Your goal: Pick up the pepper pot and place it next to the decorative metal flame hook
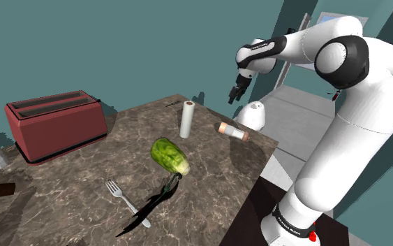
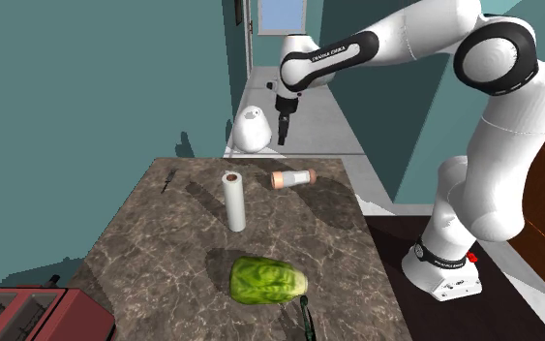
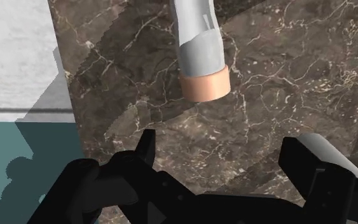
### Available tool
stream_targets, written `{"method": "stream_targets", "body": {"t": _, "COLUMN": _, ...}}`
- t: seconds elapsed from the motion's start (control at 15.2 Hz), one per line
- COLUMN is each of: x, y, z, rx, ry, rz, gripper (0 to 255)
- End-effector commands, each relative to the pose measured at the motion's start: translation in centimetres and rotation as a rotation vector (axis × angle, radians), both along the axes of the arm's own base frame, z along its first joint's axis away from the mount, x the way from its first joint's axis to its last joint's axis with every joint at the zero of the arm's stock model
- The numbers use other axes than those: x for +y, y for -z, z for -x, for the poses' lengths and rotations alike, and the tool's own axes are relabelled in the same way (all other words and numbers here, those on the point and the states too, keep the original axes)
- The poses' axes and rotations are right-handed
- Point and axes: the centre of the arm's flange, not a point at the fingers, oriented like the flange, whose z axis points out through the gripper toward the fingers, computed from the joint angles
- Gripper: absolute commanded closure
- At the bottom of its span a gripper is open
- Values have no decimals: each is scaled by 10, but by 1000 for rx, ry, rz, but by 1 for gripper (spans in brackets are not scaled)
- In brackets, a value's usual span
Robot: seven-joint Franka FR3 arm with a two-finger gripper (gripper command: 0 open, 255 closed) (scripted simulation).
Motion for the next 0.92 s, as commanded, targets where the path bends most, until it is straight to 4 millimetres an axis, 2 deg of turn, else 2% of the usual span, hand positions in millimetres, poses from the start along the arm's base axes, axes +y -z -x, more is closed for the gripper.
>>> {"method": "stream_targets", "body": {"t": 0.0, "x": -3, "y": 23, "z": 13, "rx": -9, "ry": -31, "rz": -12, "gripper": 0}}
{"method": "stream_targets", "body": {"t": 0.66, "x": -24, "y": 146, "z": 68, "rx": -48, "ry": -176, "rz": -74, "gripper": 0}}
{"method": "stream_targets", "body": {"t": 0.86, "x": -24, "y": 164, "z": 70, "rx": -50, "ry": -185, "rz": -78, "gripper": 0}}
